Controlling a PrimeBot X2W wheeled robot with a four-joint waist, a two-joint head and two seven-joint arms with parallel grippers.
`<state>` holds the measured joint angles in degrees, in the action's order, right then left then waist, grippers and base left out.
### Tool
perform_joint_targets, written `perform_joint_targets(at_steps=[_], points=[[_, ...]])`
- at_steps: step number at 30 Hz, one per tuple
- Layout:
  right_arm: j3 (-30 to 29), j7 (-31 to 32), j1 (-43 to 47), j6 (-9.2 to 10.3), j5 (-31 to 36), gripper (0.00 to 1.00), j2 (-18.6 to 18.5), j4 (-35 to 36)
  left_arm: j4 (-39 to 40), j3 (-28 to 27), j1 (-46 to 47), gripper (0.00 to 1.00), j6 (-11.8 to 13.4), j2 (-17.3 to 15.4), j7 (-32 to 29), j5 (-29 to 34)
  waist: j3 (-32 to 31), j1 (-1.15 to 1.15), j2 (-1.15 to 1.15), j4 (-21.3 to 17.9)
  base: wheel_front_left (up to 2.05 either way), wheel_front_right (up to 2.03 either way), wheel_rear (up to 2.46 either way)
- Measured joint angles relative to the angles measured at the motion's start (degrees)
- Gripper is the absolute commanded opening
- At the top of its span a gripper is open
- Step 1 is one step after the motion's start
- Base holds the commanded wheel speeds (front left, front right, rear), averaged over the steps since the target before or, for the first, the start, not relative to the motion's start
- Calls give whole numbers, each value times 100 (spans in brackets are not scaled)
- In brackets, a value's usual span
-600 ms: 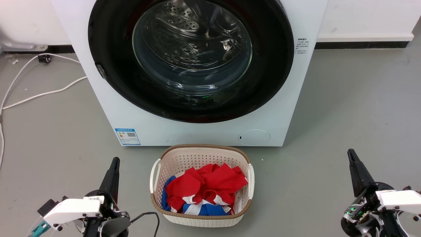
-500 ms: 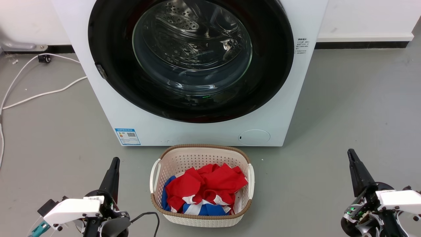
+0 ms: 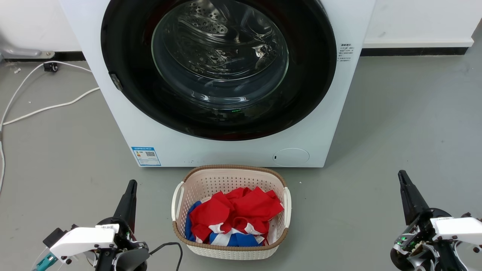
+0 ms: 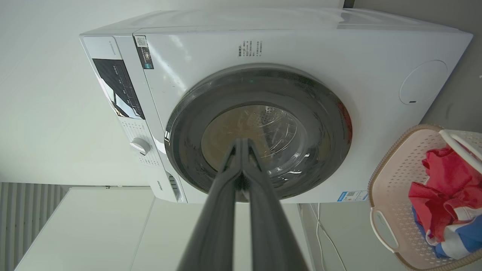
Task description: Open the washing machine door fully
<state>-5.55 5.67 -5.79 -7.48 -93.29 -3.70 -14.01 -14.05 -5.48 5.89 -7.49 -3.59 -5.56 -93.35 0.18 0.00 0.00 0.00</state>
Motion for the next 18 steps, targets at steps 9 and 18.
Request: perform_joint_targets(at_steps=[9, 18], points=[[-7, 16, 19, -1, 7, 100, 9, -29, -34, -9, -12, 100, -1, 14, -14, 21, 0, 0, 0, 0, 0, 0, 0], [122, -181, 166, 8, 75, 100, 32, -13, -35, 196, -130, 100, 0, 46, 174, 47, 3, 0, 0, -2, 0, 0, 0]])
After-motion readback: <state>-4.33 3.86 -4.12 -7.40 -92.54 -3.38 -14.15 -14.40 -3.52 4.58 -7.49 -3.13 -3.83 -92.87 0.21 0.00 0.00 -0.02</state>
